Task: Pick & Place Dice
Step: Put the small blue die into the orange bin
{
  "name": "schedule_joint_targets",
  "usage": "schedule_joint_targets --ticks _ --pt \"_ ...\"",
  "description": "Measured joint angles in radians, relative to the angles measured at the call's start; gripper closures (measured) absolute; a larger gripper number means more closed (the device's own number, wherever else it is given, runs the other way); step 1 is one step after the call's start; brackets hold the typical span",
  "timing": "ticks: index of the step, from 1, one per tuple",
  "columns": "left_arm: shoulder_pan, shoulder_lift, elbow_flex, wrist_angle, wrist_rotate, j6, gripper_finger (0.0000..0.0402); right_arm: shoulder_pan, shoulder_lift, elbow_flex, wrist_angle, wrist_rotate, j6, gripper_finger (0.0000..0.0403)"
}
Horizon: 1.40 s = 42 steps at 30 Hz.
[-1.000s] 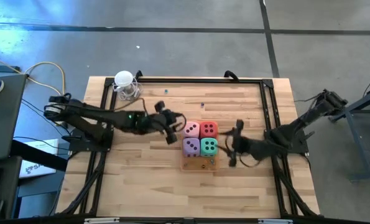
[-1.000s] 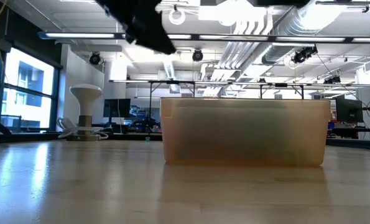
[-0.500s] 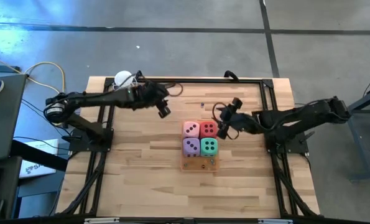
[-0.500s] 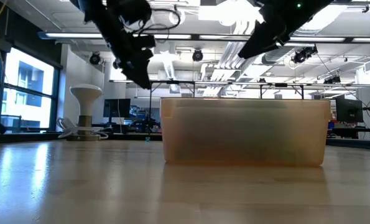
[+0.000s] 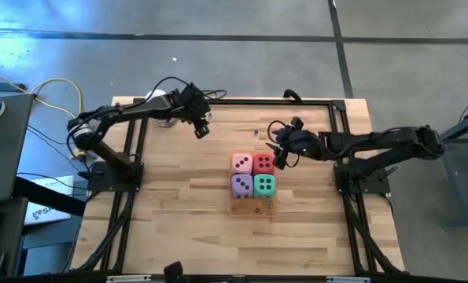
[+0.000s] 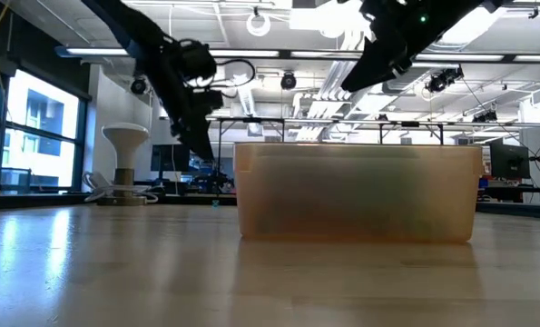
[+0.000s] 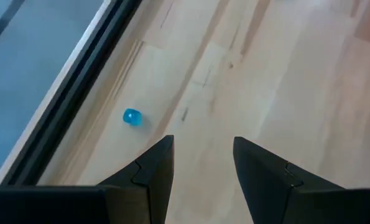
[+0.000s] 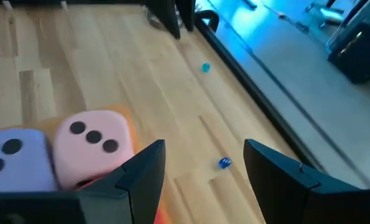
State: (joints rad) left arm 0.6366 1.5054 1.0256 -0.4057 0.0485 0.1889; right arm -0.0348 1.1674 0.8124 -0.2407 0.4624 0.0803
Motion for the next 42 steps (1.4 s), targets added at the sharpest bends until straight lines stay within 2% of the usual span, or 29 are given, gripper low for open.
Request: schedule_joint_targets --ticks 3,6,12,18,25,34,42 --pt "0.030 0.049 0.000 0.049 0.026 0.051 0.0243 -0.025 0.000 0.000 0.021 -0.003 -0.052 0.0192" --pt "0.052 0.087 0.000 0.094 0.043 0.108 0.0243 -0.061 0.000 0.000 0.059 -0.056 -0.100 0.0192" --pt "0.100 0.156 -0.001 0.093 0.206 0.269 0.0243 -0.133 0.000 0.000 0.083 -0.186 -0.115 0.0192" --pt "0.145 0.193 -0.001 0.106 0.280 0.393 0.0243 -0.169 0.000 0.000 0.092 -0.264 -0.113 0.0192" --pt "0.208 0.194 -0.001 0.203 0.296 0.337 0.0243 -0.170 0.000 0.000 0.088 -0.361 -0.125 0.0192" --pt "0.232 0.263 -0.001 0.256 0.316 0.358 0.0243 -0.170 0.000 0.000 0.085 -0.370 -0.137 0.0192" --pt "0.231 0.310 -0.001 0.337 0.251 0.339 0.0243 -0.166 0.000 0.000 0.057 -0.447 -0.123 0.0192"
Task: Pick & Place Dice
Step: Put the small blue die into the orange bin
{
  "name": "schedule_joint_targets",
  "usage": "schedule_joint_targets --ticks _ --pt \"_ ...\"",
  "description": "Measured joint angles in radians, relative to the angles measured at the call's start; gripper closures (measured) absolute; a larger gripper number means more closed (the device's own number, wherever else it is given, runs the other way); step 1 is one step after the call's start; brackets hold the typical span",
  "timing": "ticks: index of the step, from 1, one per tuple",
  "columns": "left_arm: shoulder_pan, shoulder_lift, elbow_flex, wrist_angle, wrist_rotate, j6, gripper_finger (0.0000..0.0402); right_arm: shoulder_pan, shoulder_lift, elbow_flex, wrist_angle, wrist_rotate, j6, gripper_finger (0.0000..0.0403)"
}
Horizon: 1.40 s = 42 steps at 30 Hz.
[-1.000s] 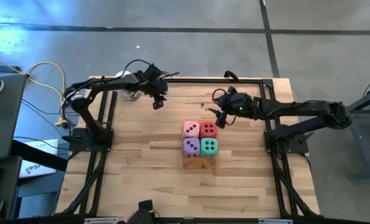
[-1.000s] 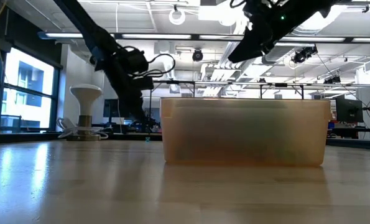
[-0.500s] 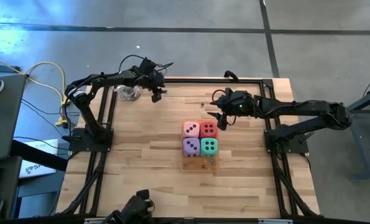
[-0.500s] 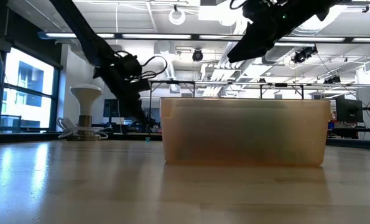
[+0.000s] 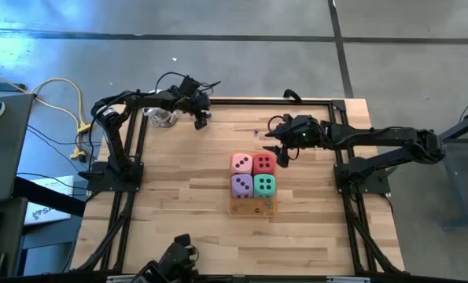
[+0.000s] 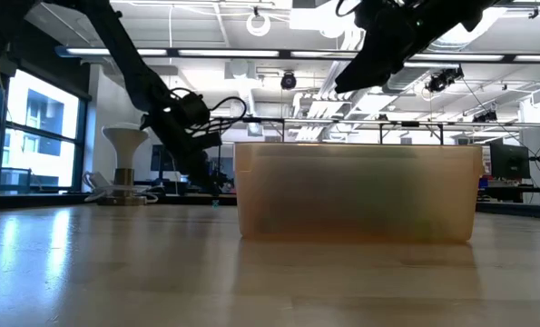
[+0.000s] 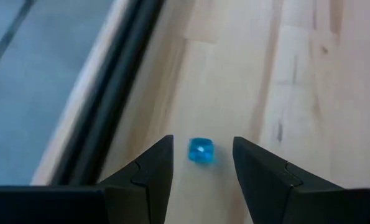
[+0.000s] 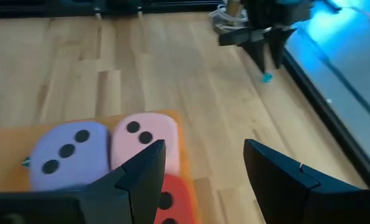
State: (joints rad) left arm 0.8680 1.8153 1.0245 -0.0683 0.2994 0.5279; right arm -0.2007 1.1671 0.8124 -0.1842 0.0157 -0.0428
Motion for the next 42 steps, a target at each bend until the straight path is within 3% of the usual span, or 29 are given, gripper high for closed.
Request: schedule_joint_targets --ticks 42 --pt "-0.021 0.057 0.000 0.013 0.015 0.011 0.0243 0.013 0.000 0.000 0.000 -0.023 -0.014 0.0192"
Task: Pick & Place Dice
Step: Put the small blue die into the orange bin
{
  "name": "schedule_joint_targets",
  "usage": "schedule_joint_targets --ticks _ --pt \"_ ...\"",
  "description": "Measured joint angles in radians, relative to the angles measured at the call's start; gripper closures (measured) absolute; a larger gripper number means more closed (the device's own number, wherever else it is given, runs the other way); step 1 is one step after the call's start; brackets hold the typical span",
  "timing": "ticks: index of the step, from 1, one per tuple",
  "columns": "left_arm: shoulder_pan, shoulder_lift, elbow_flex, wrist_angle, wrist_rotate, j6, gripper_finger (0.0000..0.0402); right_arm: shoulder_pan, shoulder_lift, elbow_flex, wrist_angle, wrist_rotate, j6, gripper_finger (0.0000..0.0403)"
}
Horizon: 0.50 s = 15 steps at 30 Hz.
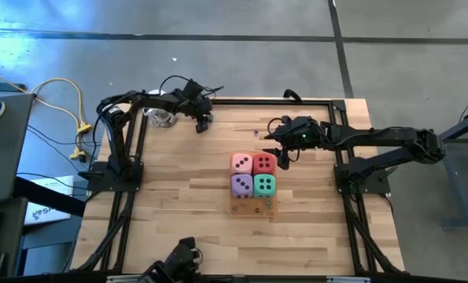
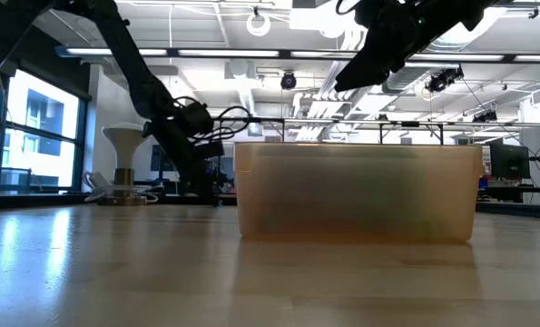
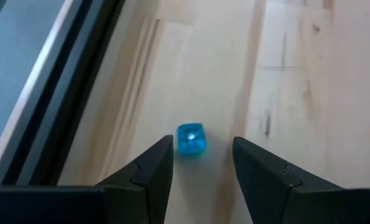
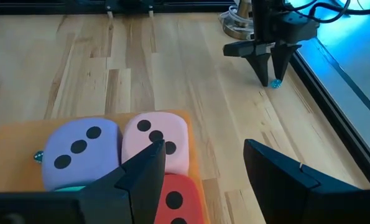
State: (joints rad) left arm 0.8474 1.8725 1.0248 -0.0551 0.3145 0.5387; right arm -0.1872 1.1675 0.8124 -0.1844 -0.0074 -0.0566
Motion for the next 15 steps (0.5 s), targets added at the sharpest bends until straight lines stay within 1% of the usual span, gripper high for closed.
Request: schedule_joint_targets --ticks 6,15 --pt "-0.015 0.000 0.000 0.000 0.005 0.029 0.0243 0.000 0.000 0.000 0.000 0.000 0.000 0.0192" --pt "-0.015 0.000 0.000 0.000 -0.004 0.030 0.0245 0.000 0.000 0.000 0.000 0.000 0.001 0.0192"
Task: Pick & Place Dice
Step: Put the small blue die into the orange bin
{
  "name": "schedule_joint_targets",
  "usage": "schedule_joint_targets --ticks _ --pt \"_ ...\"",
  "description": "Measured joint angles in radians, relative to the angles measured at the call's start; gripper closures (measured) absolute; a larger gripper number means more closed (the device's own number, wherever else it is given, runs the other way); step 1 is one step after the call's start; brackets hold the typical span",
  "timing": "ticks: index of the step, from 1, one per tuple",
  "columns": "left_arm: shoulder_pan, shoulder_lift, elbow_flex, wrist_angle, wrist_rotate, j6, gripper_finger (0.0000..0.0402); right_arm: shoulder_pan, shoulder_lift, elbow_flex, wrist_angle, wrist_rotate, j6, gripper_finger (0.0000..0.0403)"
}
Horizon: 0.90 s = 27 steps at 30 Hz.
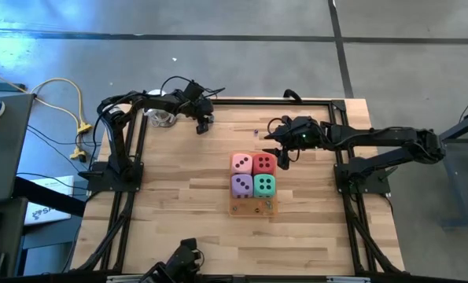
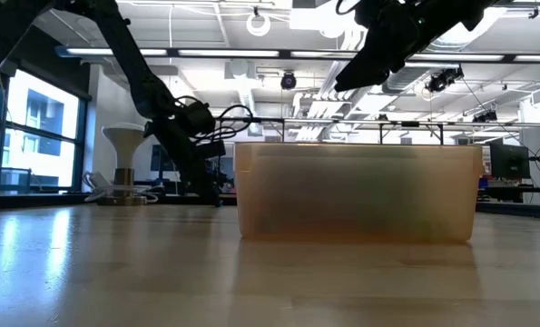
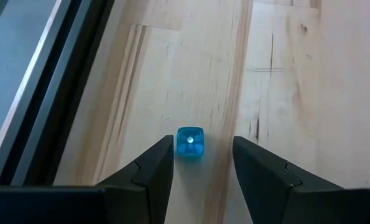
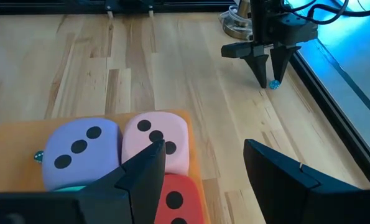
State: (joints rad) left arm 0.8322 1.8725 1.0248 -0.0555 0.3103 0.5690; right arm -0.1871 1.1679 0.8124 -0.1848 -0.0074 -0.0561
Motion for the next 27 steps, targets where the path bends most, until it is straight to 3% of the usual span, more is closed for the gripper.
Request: schedule_joint_targets --ticks 19,27 --pt "-0.025 0.004 0.002 0.012 -0.058 -0.032 0.0361 0.000 0.000 0.000 -0.001 -0.003 0.036 0.0192" --pt "-0.104 -0.061 -0.002 -0.022 -0.194 -0.035 0.0362 0.000 0.000 0.000 0.000 -0.004 0.179 0.0192"
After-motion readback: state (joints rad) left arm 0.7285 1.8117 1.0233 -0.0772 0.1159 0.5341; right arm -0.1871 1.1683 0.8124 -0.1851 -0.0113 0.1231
